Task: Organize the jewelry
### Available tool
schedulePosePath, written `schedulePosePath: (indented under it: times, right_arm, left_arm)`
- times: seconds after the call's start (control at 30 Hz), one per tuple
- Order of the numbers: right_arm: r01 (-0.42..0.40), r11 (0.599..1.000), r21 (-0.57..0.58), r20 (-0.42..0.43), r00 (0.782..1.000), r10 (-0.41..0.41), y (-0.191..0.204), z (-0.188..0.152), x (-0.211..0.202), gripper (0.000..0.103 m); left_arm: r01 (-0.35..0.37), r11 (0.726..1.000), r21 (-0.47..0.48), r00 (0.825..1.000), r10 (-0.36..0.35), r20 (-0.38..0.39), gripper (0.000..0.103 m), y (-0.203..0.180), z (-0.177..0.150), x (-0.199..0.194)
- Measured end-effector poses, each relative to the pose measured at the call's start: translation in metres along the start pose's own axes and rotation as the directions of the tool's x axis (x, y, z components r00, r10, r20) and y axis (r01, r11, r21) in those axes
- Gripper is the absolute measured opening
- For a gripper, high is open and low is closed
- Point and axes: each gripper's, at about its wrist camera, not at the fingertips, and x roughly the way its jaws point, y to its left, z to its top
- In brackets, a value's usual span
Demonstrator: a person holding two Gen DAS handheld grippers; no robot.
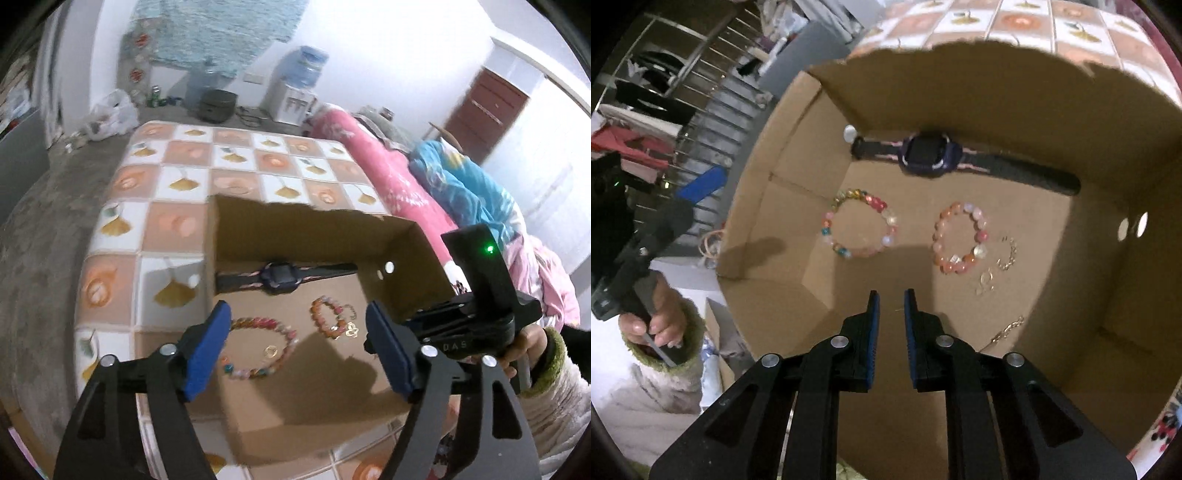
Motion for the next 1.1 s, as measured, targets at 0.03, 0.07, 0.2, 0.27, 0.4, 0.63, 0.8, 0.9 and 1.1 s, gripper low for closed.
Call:
schedulePosePath:
  times: [0.03, 0.07, 0.2, 0.27, 0.4, 0.63, 0.8, 0.9, 1.1]
  right_arm:
    - [-0.003, 1.0, 0.0, -0.004, 1.0, 0.003, 0.001, -0.001, 0.001, 0.016]
    - [-0.006, 1.0, 0.003, -0.004, 1.0, 0.006, 0.001, -0.001, 0.001, 0.02]
    - [0.0, 1.0, 0.012, 0.057, 0.998, 0.0, 0.003, -0.011, -0.015, 0.025]
    - [0.014, 1.0, 0.017, 0.138, 0.99, -0.016, 0.004, -0.02, -0.037, 0.028]
    - [0.091, 0.995, 0.051, 0.34, 0.935, -0.103, 0.004, -0.048, -0.09, 0.042]
    - [0.245, 0.921, 0.303, 0.497, 0.784, -0.372, -0.036, -0.107, -0.135, 0.058]
    - [-0.013, 0.939, 0.344, 0.376, 0.918, -0.125, -0.069, -0.112, -0.087, 0.06]
    - [0.01, 0.94, 0.341, 0.368, 0.919, -0.143, -0.06, -0.113, -0.078, 0.06]
    - [0.003, 0.94, 0.342, 0.37, 0.919, -0.138, -0.049, -0.135, -0.084, 0.059]
  left_arm:
    - [0.001, 1.0, -0.022, 1.0, -0.001, 0.004, 0.076, 0.005, -0.004, -0.002]
    - [0.007, 0.999, -0.042, 1.0, -0.006, 0.01, 0.078, 0.01, -0.007, -0.004]
    - [0.008, 0.996, -0.092, 1.0, -0.005, 0.03, 0.081, 0.023, -0.015, -0.009]
    - [0.003, 0.995, -0.104, 0.999, 0.001, 0.038, 0.082, 0.029, -0.018, -0.01]
    - [0.0, 0.99, -0.139, 0.999, 0.006, 0.041, 0.085, 0.038, -0.023, -0.006]
    - [0.055, 0.965, -0.257, 0.998, -0.062, -0.019, 0.085, 0.051, -0.039, 0.018]
    - [0.101, 0.949, -0.298, 0.992, -0.12, -0.045, 0.087, 0.041, -0.05, 0.029]
    - [0.077, 0.953, -0.293, 0.995, -0.094, -0.044, 0.087, 0.033, -0.056, 0.022]
    - [0.091, 0.95, -0.3, 0.993, -0.11, -0.049, 0.088, 0.023, -0.084, 0.0]
